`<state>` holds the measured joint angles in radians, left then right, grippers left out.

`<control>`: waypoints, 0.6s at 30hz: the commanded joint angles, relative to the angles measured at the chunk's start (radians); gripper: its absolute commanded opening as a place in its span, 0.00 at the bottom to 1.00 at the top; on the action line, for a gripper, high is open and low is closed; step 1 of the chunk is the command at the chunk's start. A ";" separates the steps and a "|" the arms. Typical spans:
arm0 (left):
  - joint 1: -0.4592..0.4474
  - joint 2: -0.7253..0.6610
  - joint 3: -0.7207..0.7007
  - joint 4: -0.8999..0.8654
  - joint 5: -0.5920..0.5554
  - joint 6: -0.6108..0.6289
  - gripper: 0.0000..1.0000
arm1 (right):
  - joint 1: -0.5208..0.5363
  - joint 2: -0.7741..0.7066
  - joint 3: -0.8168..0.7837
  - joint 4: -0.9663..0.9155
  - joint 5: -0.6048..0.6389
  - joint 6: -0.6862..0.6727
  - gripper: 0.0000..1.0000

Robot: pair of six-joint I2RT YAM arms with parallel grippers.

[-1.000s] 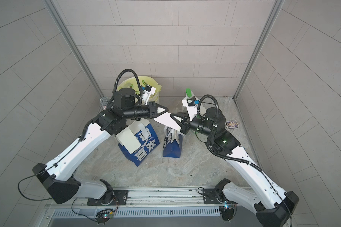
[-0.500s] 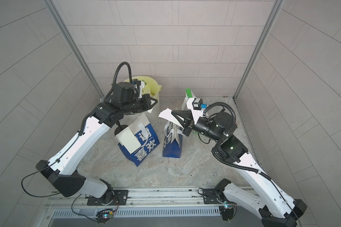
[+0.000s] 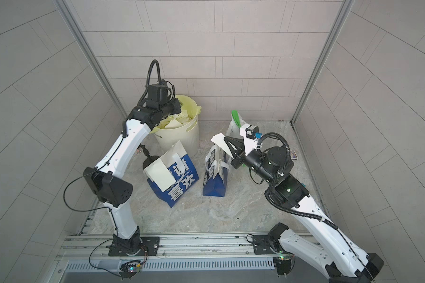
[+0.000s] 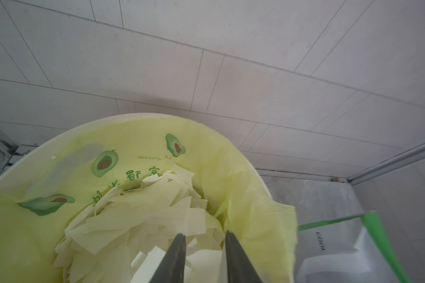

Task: Shred takeout receipts and throw away
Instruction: Place the takeout receipt in the trash bin.

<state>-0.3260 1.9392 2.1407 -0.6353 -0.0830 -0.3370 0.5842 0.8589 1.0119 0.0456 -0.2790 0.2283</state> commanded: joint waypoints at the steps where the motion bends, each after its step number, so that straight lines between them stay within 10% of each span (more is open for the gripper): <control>1: 0.029 0.040 0.082 -0.055 -0.065 0.023 0.49 | 0.002 -0.010 0.041 -0.030 0.030 -0.003 0.00; 6: 0.040 0.036 0.124 -0.046 -0.021 0.031 0.72 | 0.000 -0.005 0.047 -0.037 0.032 -0.001 0.00; 18: -0.038 -0.281 -0.048 -0.051 0.151 0.200 0.72 | 0.001 0.090 0.086 -0.038 -0.126 0.059 0.00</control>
<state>-0.3481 1.7756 2.1643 -0.7021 -0.0216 -0.2066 0.5842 0.9443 1.0683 -0.0143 -0.3275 0.2573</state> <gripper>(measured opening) 0.723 0.047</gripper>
